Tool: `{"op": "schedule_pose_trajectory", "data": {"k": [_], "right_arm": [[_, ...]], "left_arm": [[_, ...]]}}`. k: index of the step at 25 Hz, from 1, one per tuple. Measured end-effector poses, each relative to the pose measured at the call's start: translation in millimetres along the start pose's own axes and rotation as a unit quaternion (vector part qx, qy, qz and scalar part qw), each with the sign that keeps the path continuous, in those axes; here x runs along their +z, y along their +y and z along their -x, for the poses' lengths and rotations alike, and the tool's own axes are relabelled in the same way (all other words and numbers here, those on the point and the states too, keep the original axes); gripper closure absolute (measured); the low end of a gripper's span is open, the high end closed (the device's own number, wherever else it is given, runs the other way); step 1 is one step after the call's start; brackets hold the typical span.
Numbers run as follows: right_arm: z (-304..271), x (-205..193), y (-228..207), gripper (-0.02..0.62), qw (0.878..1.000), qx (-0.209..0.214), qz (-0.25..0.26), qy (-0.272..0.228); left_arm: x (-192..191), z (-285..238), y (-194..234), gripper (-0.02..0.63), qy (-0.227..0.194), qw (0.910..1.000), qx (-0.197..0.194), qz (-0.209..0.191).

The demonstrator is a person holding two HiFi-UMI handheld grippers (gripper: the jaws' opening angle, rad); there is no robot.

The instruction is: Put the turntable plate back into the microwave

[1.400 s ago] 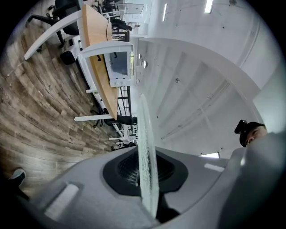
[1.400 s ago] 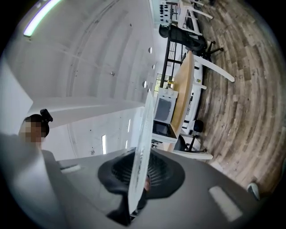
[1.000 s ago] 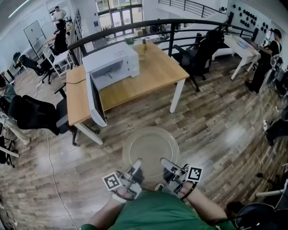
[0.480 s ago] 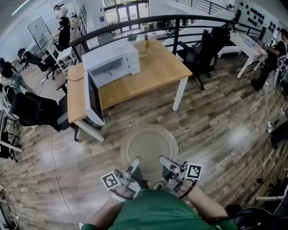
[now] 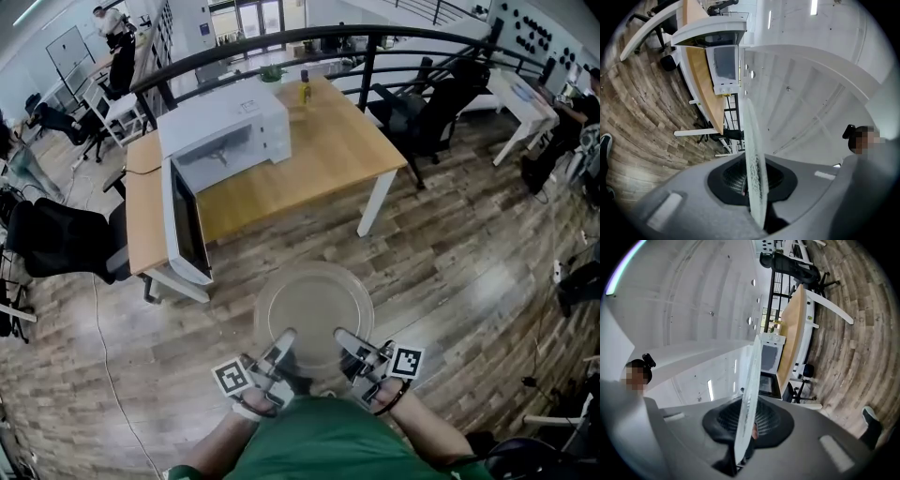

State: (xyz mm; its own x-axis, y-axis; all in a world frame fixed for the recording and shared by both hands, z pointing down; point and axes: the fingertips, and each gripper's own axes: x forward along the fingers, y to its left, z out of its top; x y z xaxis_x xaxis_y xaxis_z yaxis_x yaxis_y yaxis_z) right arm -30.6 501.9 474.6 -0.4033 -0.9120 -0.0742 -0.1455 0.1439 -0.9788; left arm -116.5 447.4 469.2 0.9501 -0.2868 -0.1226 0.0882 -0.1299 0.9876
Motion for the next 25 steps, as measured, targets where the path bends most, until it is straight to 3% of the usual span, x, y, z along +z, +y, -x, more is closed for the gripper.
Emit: {"op": "schedule_pose_trajectory", "data": {"k": [14,25], "right_arm": [[-125.2,56.9,-20.4,0.551,1.000,-0.013,0.002,0.004],[-169.0,89.2,-27.9,0.554,1.000,-0.012,0.007,0.015]], "left_arm": [[129.4,-41.7,17.8,0.566,-0.004,1.0000,0.003,0.006],[175.2,-66.8,28.5,0.566,-0.019,0.9997,-0.009,0.016]]}}
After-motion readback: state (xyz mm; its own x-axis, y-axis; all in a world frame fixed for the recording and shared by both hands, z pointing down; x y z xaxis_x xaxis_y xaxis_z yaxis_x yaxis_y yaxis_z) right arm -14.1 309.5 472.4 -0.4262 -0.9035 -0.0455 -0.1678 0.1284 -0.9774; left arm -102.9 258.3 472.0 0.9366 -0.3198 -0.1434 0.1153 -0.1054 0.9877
